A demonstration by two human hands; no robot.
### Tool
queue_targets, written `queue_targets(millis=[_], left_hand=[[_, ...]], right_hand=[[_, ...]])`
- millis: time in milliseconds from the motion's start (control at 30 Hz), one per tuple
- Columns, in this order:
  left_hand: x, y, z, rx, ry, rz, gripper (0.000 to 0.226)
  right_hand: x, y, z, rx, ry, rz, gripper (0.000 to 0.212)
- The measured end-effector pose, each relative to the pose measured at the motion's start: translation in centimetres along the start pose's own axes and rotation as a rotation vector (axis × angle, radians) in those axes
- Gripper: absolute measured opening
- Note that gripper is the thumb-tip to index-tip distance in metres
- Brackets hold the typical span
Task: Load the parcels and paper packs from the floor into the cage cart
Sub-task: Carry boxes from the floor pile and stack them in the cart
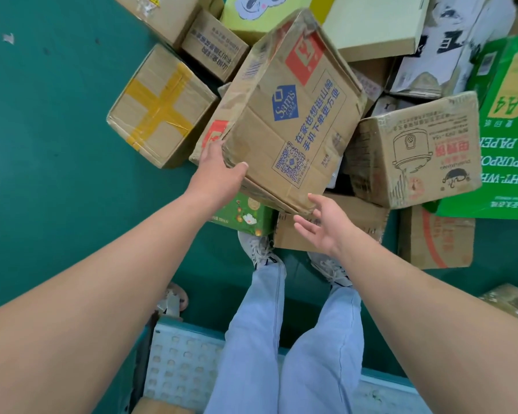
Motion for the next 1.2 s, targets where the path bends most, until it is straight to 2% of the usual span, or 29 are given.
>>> queue_targets(millis=[133, 233, 333, 433, 533, 700, 833, 933, 1067, 1200], left_hand=[[2.6, 1.1, 0.0, 0.061, 0.028, -0.004, 0.060], [5.2, 2.4, 0.4, 0.120, 0.072, -0.053, 0.053], [8.7, 4.3, 0.8, 0.204, 0.134, -0.109, 0.044], [12.0, 5.3, 1.2, 0.256, 0.194, -0.143, 0.030], [17.1, 7.2, 1.0, 0.327, 0.241, -0.209, 0.028], [27.6, 8.6, 0.5, 0.521, 0.368, -0.296, 0.031], [37.3, 9.2, 0.6, 0.698, 0.452, -0.393, 0.034], [44.0, 8.7, 1.6, 0.844, 0.519, -0.471, 0.039], [50.8, 7.0, 3.6, 1.035, 0.569, -0.576, 0.041], [57.0, 3.9, 6.5, 1.221, 0.621, -0.660, 0.039]], right_hand=[[2.4, 0.8, -1.0, 0.032, -0.003, -0.016, 0.031], [5.2, 1.4, -1.8, 0.088, 0.012, -0.004, 0.037], [9.2, 1.8, -2.0, 0.160, 0.057, 0.021, 0.025], [12.6, 2.0, -1.7, 0.195, 0.110, 0.029, 0.036], [17.9, 1.8, -0.7, 0.303, 0.191, 0.046, 0.037], [27.4, 1.8, 0.2, 0.573, 0.293, 0.091, 0.045], [35.6, 1.6, -0.7, 0.834, 0.407, 0.110, 0.039], [40.4, 0.8, -2.2, 1.075, 0.521, 0.122, 0.046], [44.7, -1.2, -4.7, 1.314, 0.632, 0.133, 0.049], [46.8, -3.4, -8.9, 1.526, 0.688, 0.133, 0.042]])
Point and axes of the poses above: each hand's wrist, its own x-axis away from the middle knuckle, its own y-axis out of the back of the hand, z = x × y, the point moved 7 cm from there along -x, towards the middle knuckle, and after that the axes turned 5 degrees about -y, right-handed, at the moved point
